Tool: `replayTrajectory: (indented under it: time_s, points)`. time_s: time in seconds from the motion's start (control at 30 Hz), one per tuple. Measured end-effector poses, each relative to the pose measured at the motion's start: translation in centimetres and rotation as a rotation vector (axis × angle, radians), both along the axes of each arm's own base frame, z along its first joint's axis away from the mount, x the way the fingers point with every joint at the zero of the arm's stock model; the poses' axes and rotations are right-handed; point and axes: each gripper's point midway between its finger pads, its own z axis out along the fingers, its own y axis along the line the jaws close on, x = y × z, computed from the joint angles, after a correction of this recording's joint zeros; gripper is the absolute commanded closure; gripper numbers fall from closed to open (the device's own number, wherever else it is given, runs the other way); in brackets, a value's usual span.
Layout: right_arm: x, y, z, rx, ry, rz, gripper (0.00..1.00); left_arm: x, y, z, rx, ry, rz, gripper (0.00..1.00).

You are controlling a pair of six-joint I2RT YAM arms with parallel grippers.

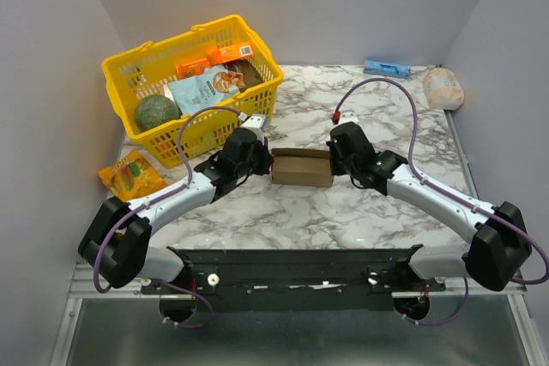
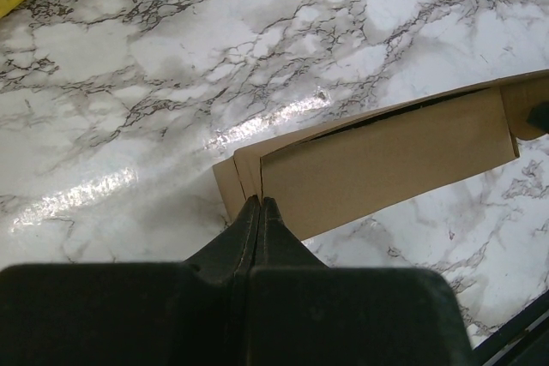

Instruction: Fold the paper box

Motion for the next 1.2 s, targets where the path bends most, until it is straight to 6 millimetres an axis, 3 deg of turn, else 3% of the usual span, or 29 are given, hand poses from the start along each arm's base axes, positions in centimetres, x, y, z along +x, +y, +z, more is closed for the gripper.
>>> replayTrajectory:
  time_s: [0.17, 1.2]
  points:
    - [-0.5, -0.4, -1.1, -0.015, 0.017, 0.000, 0.99, -0.1, -0.2, 0.0, 0.005, -0.005, -0.011, 1.00]
    - [-0.9, -0.9, -3.2, 0.047, -0.072, -0.017, 0.99, -0.3, -0.4, -0.4, 0.079, -0.099, -0.038, 1.00]
